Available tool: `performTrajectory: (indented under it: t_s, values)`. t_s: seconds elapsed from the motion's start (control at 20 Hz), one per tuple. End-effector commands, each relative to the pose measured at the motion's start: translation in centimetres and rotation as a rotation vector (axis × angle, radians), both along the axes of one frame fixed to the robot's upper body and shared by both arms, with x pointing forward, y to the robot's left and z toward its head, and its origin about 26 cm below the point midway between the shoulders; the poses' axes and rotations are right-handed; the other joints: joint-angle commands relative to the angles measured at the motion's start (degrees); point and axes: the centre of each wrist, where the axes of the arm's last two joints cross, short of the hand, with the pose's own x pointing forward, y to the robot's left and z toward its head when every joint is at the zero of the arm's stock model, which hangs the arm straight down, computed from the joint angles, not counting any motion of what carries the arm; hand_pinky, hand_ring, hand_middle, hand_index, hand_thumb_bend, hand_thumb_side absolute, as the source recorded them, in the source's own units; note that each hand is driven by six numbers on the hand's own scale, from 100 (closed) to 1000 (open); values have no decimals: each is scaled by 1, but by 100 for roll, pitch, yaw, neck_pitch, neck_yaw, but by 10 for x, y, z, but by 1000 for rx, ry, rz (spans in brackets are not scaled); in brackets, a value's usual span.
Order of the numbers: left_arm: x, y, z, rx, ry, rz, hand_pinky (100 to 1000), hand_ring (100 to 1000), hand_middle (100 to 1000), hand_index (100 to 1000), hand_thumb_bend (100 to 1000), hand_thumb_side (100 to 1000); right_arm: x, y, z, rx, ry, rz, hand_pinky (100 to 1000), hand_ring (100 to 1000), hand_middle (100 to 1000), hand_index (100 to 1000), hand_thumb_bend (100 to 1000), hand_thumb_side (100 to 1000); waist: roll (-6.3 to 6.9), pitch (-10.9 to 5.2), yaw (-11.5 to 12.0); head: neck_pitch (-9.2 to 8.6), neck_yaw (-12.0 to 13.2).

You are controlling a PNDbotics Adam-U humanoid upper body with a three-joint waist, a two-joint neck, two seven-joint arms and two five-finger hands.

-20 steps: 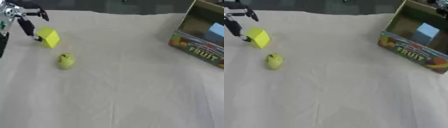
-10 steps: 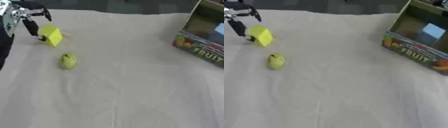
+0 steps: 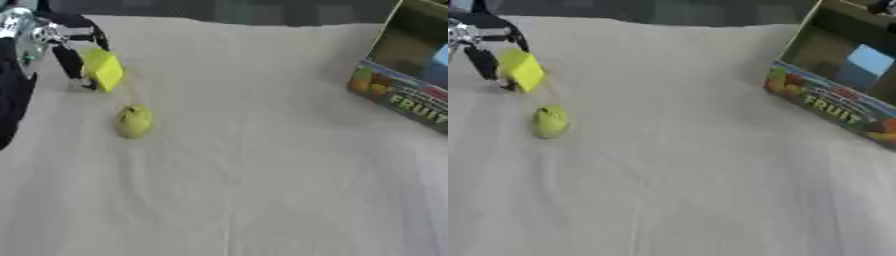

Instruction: Pick up the objects with one hand, pass them to the other hand, and then place them into the box on the other side of the table.

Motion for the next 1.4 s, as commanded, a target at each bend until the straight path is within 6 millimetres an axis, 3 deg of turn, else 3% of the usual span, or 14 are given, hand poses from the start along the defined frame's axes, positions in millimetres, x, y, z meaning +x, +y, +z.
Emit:
performTrajectory:
  t_s: [0.05, 0.85, 0.95, 1.2, 1.4]
  values:
    - [-6, 6, 21, 8, -37, 26, 882, 881, 801, 779, 663, 100, -6, -7, 12, -19, -37, -20, 1000, 1000, 729, 847, 100, 578, 11, -113, -4, -57, 15]
    - [-6, 11, 21, 1, -46, 74, 836, 848, 751, 748, 683, 100, -6, -8, 11, -9, -33, -28, 1000, 1000, 727, 844, 100, 585, 10, -96, -16, -53, 43]
    - [-6, 10, 20, -1, -48, 72, 817, 834, 723, 736, 686, 100, -6, -8, 11, -9, -32, -28, 1000, 1000, 727, 845, 100, 585, 7, -95, -13, -49, 40]
    - [-5, 8, 20, -9, -58, 70, 723, 726, 543, 606, 683, 100, -6, -9, 10, -8, -30, -33, 1000, 1000, 728, 845, 100, 586, 1, -101, 0, -27, 36]
    - [-5, 6, 20, -12, -69, 70, 660, 630, 485, 549, 686, 100, -6, -9, 9, -8, -28, -32, 1000, 1000, 728, 845, 100, 585, -4, -119, 27, 1, 31]
